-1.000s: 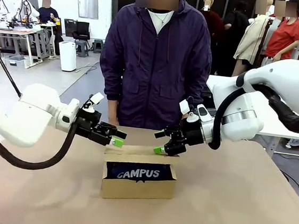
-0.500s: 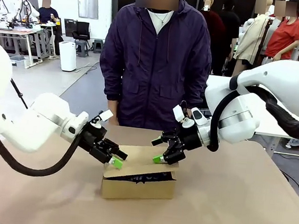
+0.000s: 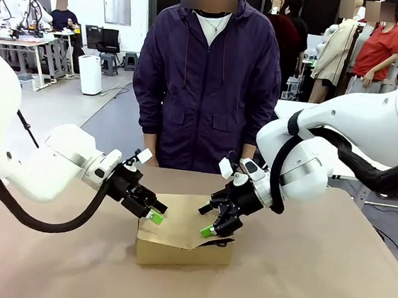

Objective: Pack the items into the box.
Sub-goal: Close the Mailer Box.

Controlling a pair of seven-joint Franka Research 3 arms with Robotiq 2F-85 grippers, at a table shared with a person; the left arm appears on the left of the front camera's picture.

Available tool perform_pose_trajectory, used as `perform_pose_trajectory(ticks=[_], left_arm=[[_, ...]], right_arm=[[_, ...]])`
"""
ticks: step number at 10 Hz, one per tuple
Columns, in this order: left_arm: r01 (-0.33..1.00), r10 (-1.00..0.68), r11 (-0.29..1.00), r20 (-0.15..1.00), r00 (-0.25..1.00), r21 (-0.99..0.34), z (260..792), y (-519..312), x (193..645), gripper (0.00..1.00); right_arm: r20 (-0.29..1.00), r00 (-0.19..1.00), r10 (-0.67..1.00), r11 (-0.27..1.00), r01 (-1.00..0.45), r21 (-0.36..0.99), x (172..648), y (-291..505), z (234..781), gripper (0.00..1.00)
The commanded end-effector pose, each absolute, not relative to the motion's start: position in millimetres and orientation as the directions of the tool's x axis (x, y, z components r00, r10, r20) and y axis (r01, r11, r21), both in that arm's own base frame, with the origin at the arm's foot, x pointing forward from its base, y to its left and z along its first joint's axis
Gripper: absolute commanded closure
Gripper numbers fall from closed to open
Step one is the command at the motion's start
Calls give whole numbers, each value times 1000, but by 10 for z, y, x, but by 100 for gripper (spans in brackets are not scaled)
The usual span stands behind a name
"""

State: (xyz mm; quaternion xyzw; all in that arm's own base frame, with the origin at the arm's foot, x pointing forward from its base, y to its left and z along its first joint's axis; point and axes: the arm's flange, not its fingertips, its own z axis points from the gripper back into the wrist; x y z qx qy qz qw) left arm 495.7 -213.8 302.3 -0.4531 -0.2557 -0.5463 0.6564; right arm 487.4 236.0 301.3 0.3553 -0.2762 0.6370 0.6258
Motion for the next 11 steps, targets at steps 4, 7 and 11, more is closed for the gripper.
perform_pose_trajectory(ticks=[4, 7, 11], left_arm=[[935, -521, -3, 799, 300, -353, 2944, -2172, 5053, 0], [969, -309, 57, 919, 246, -240, 3601, -1850, 5055, 0], [836, -145, -38, 830, 538, -548, 4243, -1383, 4862, 0]], right_arm=[[806, 44, 590, -10, -998, 62, 4926, 2261, 3022, 0], [892, 118, 437, 116, -990, 74, 5013, 1986, 3509, 0], [831, 515, 211, 193, -855, 481, 5042, 1312, 4201, 0]])
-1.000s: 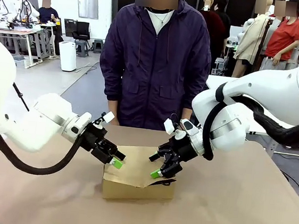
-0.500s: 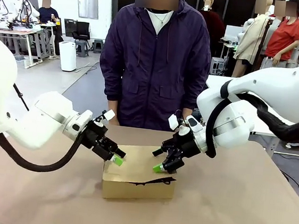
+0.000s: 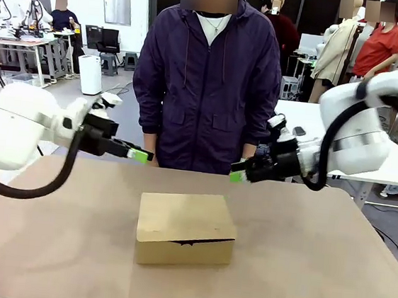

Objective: Pack the items into the box.
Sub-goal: Close the Mailer Box.

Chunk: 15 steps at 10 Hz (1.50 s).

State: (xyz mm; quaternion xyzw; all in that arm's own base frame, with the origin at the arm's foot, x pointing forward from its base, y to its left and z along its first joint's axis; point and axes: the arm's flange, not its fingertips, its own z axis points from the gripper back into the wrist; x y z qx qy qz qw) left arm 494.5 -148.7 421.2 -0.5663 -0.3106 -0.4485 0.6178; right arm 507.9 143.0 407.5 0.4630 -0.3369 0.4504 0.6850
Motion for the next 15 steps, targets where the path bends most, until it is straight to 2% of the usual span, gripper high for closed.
perform_pose_trajectory(ticks=[1, 2, 3, 5, 7, 9, 10, 15], left_arm=[[706, -97, -1, 703, 704, -708, 4336, -1204, 4764, 0], [624, -24, -27, 625, 780, -781, 4400, -1019, 4650, 0], [531, 3, -36, 531, 847, -847, 4416, -737, 4501, 0], [376, 103, 21, 376, 921, -926, 4338, -201, 4300, 0], [301, 193, 56, 306, 932, -952, 4250, 179, 4160, 0], [219, 233, 117, 241, 942, -969, 4137, 417, 4131, 0], [299, 202, 66, 306, 930, -952, 4158, 350, 4176, 0], [299, 202, 66, 306, 930, -952, 4158, 350, 4176, 0]], right_arm=[[810, 573, 127, 174, -817, 550, 5003, 1121, 4333, 0], [758, 651, 38, 151, -753, 640, 4928, 917, 4411, 0], [676, 736, -28, 56, -674, 737, 4799, 630, 4423, 0], [571, 815, -100, 104, -562, 821, 4530, 33, 4250, 0], [475, 879, -37, 109, -469, 877, 4194, -376, 4009, 0], [502, 856, -122, 196, -475, 858, 4100, -563, 3996, 0], [498, 864, -74, 126, -487, 864, 4185, -511, 3839, 0], [498, 864, -74, 126, -487, 864, 4185, -511, 3839, 0]])
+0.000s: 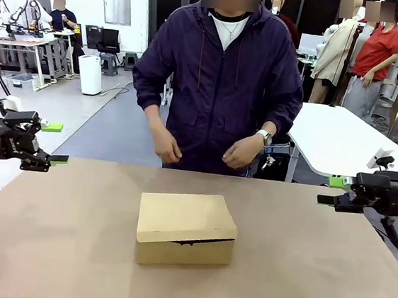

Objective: Pack the items into the box.
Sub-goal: Close the Mailer Box.

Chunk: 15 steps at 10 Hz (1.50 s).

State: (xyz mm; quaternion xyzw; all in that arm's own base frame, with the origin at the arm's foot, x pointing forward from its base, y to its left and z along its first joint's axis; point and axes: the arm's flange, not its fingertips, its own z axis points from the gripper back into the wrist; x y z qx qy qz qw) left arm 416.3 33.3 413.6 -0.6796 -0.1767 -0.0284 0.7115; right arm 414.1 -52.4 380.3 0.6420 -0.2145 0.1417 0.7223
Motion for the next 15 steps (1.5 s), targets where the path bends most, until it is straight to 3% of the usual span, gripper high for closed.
perform_pose_trajectory(ticks=[1, 15], left_arm=[[299, 202, 66, 306, 930, -952, 4158, 350, 4176, 0], [299, 202, 66, 306, 930, -952, 4158, 350, 4176, 0]], right_arm=[[498, 864, -74, 126, -487, 864, 4185, -511, 3839, 0], [498, 864, -74, 126, -487, 864, 4185, -511, 3839, 0]])
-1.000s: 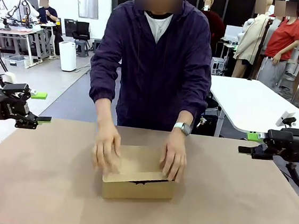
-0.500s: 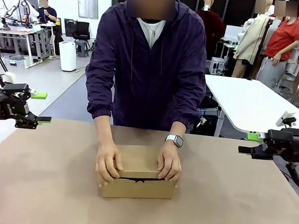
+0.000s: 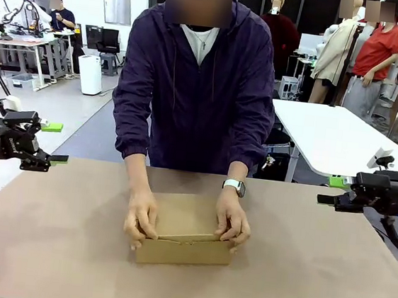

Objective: Pack the items into the box.
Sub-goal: Close the Mailer Box.

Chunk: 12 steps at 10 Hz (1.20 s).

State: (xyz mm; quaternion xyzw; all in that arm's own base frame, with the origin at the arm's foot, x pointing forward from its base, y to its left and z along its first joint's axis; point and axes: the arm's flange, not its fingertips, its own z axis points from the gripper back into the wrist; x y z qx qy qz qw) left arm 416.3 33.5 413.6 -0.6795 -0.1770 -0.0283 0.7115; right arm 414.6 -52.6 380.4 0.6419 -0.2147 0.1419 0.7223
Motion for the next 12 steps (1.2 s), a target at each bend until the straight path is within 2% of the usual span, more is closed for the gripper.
perform_pose_trajectory(ticks=[1, 12], left_arm=[[299, 202, 66, 306, 930, -952, 4158, 350, 4176, 0], [299, 202, 66, 306, 930, -952, 4158, 350, 4176, 0]], right_arm=[[498, 864, -74, 126, -487, 864, 4185, -511, 3839, 0], [498, 864, -74, 126, -487, 864, 4185, -511, 3839, 0]])
